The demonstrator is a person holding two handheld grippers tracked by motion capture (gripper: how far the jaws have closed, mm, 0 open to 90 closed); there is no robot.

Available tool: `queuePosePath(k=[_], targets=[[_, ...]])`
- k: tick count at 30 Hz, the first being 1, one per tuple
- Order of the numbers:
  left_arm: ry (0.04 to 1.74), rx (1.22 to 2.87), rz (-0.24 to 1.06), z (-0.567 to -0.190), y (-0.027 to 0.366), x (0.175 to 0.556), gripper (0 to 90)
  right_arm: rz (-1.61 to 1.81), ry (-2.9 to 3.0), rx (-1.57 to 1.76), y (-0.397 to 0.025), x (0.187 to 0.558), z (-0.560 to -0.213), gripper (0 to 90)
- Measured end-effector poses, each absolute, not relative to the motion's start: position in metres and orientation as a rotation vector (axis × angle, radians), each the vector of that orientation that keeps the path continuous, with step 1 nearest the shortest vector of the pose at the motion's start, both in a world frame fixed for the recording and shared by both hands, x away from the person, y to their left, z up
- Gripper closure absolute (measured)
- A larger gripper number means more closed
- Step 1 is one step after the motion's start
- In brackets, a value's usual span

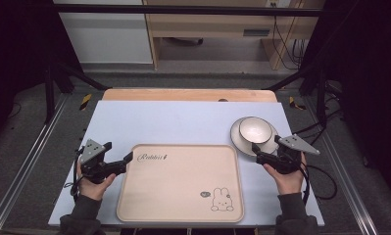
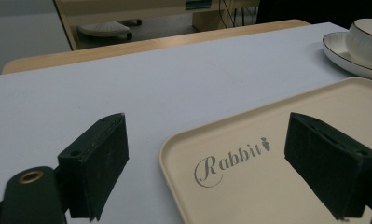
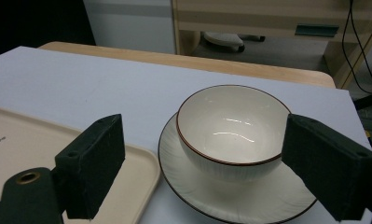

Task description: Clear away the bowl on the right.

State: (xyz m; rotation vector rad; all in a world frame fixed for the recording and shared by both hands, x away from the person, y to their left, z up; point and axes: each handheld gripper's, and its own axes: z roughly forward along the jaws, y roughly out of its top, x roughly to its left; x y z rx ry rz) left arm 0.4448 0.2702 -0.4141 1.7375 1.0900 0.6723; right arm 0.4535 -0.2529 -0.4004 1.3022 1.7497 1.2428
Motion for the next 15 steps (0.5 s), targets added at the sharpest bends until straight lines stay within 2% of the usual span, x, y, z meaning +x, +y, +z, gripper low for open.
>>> queuePosePath(k=[15], targets=[[1.093, 1.741, 0.671, -0.416, 0.271, 0.446, 13.0, 1.213, 1.735, 1.338, -0.259, 0.468, -0.398, 17.1]])
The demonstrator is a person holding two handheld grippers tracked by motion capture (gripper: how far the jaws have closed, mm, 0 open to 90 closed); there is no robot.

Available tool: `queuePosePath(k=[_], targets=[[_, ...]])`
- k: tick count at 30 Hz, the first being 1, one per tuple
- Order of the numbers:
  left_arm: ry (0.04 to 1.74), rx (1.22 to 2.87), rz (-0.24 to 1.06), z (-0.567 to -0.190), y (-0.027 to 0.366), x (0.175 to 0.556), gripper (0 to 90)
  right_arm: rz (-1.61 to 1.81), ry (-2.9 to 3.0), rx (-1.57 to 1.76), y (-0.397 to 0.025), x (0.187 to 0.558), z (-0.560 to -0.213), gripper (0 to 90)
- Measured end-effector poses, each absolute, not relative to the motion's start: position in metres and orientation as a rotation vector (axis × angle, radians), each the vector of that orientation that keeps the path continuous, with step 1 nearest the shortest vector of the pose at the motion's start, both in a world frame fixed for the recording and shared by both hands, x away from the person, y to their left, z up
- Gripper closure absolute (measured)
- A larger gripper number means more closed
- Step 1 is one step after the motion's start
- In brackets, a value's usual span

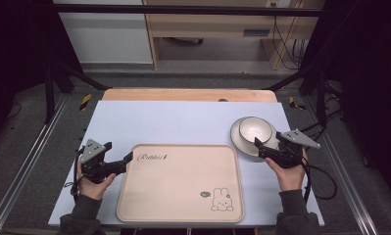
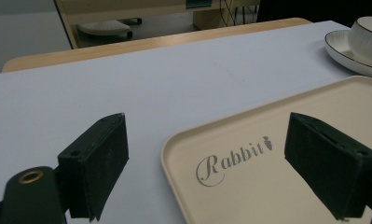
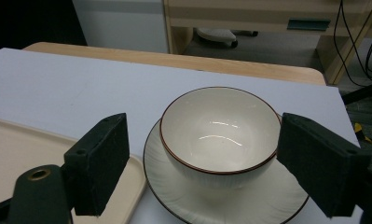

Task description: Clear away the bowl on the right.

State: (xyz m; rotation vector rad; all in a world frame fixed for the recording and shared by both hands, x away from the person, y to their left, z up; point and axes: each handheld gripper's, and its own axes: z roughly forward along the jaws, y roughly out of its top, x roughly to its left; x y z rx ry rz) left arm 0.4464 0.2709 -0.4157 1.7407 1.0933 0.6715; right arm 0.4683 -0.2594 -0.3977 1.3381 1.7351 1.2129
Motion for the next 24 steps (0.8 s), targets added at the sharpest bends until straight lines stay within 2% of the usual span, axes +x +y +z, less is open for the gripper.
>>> queuePosePath(k=[24], targets=[[1.094, 1.755, 0.675, -0.419, 0.27, 0.448, 13.0, 1.175, 1.721, 1.379, -0.263, 0.502, -0.398, 18.4]])
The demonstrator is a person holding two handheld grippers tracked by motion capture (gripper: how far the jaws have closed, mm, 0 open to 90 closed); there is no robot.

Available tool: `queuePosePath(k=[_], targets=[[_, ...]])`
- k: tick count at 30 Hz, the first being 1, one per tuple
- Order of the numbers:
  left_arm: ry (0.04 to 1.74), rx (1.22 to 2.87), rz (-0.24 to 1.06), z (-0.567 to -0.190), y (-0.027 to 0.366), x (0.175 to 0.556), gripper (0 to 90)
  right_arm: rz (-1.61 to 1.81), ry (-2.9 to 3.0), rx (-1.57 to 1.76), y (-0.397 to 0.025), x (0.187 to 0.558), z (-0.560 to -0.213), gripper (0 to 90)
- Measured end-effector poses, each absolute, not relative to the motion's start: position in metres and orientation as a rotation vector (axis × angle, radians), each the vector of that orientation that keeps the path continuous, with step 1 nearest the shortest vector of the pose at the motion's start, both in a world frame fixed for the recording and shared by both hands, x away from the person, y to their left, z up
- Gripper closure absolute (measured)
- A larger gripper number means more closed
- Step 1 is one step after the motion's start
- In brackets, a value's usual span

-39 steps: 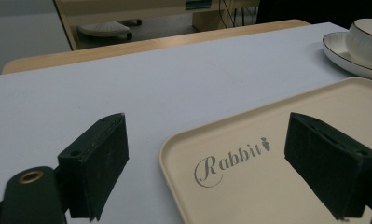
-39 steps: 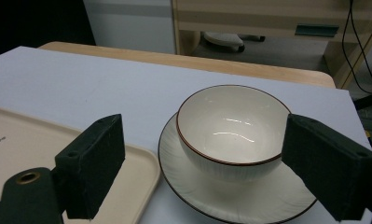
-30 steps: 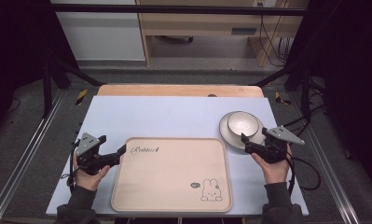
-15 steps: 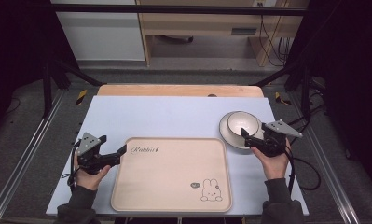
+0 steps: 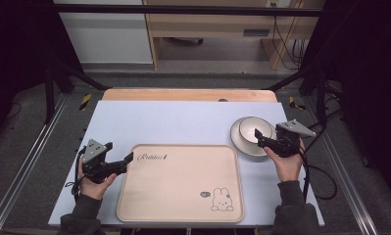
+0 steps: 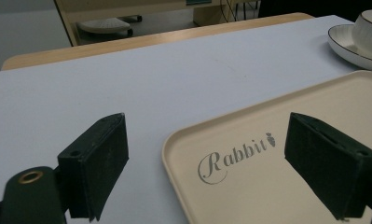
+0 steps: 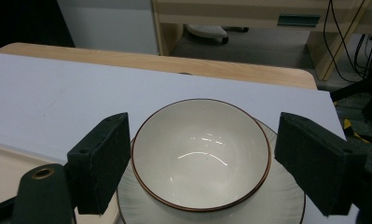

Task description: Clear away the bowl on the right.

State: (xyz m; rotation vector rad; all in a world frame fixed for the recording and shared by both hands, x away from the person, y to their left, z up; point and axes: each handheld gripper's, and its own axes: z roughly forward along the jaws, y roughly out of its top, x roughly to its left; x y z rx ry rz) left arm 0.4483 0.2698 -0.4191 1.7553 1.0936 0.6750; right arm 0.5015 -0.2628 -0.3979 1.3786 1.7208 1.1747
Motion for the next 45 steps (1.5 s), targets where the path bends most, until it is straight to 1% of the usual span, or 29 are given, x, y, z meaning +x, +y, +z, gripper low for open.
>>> queuePosePath(k=[13, 29, 33, 45], targets=[[1.089, 1.774, 0.676, -0.42, 0.267, 0.449, 13.0, 1.129, 1.734, 1.408, -0.264, 0.524, -0.402, 18.9], [1.089, 1.782, 0.679, -0.42, 0.266, 0.449, 13.1, 1.06, 1.74, 1.496, -0.273, 0.549, -0.418, 21.2], [1.088, 1.782, 0.68, -0.42, 0.266, 0.449, 13.2, 1.042, 1.74, 1.528, -0.276, 0.554, -0.422, 22.8], [1.086, 1.78, 0.677, -0.42, 0.266, 0.449, 13.5, 0.958, 1.788, 1.606, -0.283, 0.565, -0.438, 31.8]])
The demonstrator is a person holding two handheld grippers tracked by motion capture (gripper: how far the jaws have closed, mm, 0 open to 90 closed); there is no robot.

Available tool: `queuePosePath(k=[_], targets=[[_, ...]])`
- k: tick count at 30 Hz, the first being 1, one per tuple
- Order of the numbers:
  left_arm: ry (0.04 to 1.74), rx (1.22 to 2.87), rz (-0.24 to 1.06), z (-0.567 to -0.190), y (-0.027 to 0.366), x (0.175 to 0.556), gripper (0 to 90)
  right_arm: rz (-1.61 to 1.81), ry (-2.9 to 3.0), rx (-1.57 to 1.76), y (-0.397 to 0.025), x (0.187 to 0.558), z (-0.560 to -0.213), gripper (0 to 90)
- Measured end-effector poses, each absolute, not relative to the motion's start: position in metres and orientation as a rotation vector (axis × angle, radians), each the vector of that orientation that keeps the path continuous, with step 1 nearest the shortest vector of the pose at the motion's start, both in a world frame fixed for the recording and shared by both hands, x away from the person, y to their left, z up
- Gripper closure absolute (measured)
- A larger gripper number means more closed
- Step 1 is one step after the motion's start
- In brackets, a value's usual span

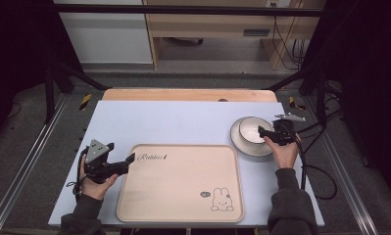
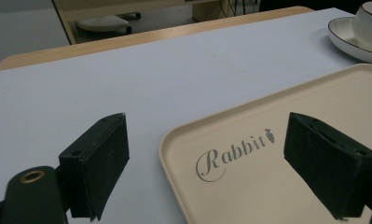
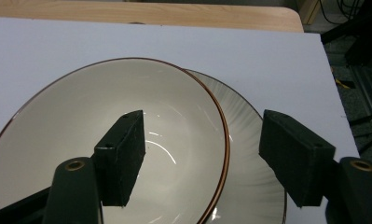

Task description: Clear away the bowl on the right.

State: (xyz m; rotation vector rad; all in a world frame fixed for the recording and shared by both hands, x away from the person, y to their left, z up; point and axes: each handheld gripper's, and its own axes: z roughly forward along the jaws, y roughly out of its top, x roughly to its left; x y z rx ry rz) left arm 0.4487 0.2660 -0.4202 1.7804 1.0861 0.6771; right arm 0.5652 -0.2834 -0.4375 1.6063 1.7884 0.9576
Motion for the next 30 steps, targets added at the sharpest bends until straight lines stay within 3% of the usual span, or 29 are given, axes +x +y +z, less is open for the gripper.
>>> queuePosePath(k=[10, 30], targets=[[1.09, 1.782, 0.677, -0.421, 0.266, 0.449, 13.7, 0.922, 1.816, 1.672, -0.285, 0.571, -0.446, 39.9], [1.096, 1.788, 0.675, -0.422, 0.266, 0.45, 14.1, 0.929, 1.885, 1.793, -0.289, 0.576, -0.451, 69.8]])
